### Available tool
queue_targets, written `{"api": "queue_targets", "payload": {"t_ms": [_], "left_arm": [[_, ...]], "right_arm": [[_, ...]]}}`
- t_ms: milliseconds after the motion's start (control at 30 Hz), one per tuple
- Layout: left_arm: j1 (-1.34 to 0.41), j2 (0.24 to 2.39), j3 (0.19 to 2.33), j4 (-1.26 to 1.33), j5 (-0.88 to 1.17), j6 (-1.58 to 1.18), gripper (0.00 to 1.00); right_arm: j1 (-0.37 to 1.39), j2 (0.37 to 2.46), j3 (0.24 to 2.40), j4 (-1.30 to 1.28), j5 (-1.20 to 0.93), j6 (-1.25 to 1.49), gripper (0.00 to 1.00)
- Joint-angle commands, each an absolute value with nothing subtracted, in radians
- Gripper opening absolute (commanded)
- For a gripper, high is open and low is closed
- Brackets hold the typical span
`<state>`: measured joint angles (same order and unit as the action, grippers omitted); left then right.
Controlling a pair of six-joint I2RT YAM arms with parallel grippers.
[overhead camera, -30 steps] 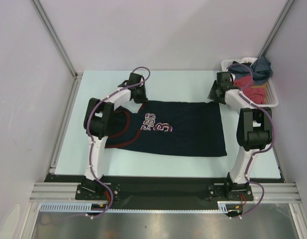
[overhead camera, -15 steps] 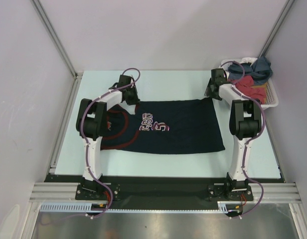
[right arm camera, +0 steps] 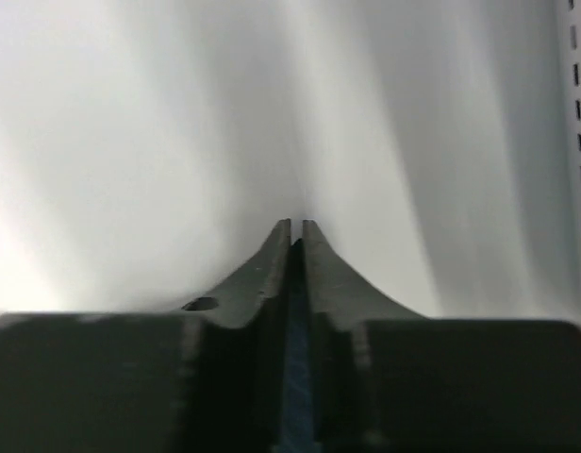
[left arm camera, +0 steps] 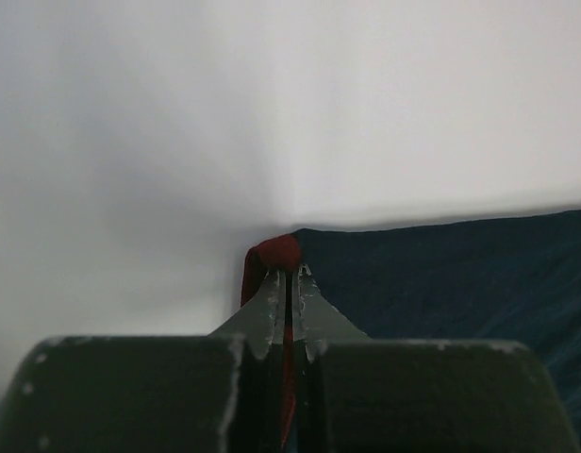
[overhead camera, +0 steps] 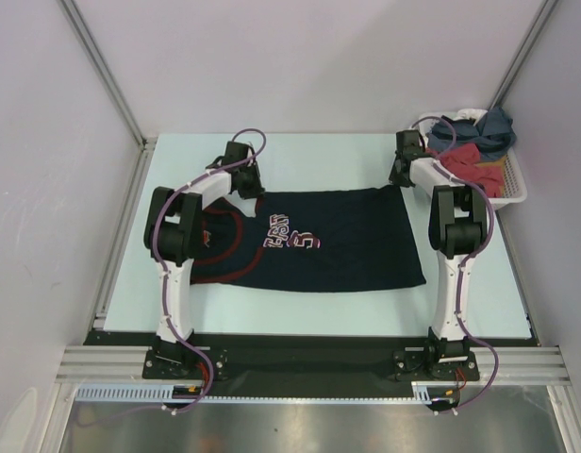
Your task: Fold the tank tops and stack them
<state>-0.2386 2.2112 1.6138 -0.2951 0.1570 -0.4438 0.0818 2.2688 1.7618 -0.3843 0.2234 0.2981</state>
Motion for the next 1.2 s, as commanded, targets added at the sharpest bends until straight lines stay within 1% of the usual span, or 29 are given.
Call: {"api": "queue_targets", "payload": {"t_ms": [0, 33, 67, 333, 400, 500, 733, 967, 1167], "left_arm": [[-0.229, 2.209, 1.670, -0.327, 0.114, -0.399, 0.00], [-0.227, 2.213, 1.684, -0.333, 0.107, -0.397, 0.00], [-0.229, 2.224, 1.709, -0.340, 0.106, -0.397, 0.00], [-0.236, 2.266, 1.824, -0.360, 0.135, -0.391, 0.00], [-0.239, 2.278, 1.874, -0.385, 0.137, -0.379, 0.00], [-0.241, 2.264, 1.888, -0.402, 0.121, -0.370, 0.00], [-0.253, 2.123, 1.689, -0.275, 0.110, -0.348, 0.01], [-0.290, 1.971, 1.484, -0.163, 0.058, -0.330, 0.01], [-0.325, 1.869, 1.381, -0.138, 0.003, -0.322, 0.00]], "right_arm": [[0.081, 2.267, 1.815, -0.357, 0.239, 0.290, 0.09], [0.078, 2.267, 1.821, -0.359, 0.238, 0.290, 0.03], [0.071, 2.270, 1.841, -0.365, 0.233, 0.291, 0.00], [0.045, 2.220, 1.842, -0.324, 0.213, 0.316, 0.00], [0.028, 2.211, 1.853, -0.325, 0.189, 0.324, 0.00], [0.008, 2.188, 1.844, -0.334, 0.155, 0.342, 0.00], [-0.029, 2.097, 1.694, -0.269, 0.123, 0.373, 0.00], [-0.034, 2.016, 1.602, -0.261, 0.115, 0.397, 0.00], [-0.035, 1.960, 1.502, -0.236, 0.106, 0.426, 0.00]]}}
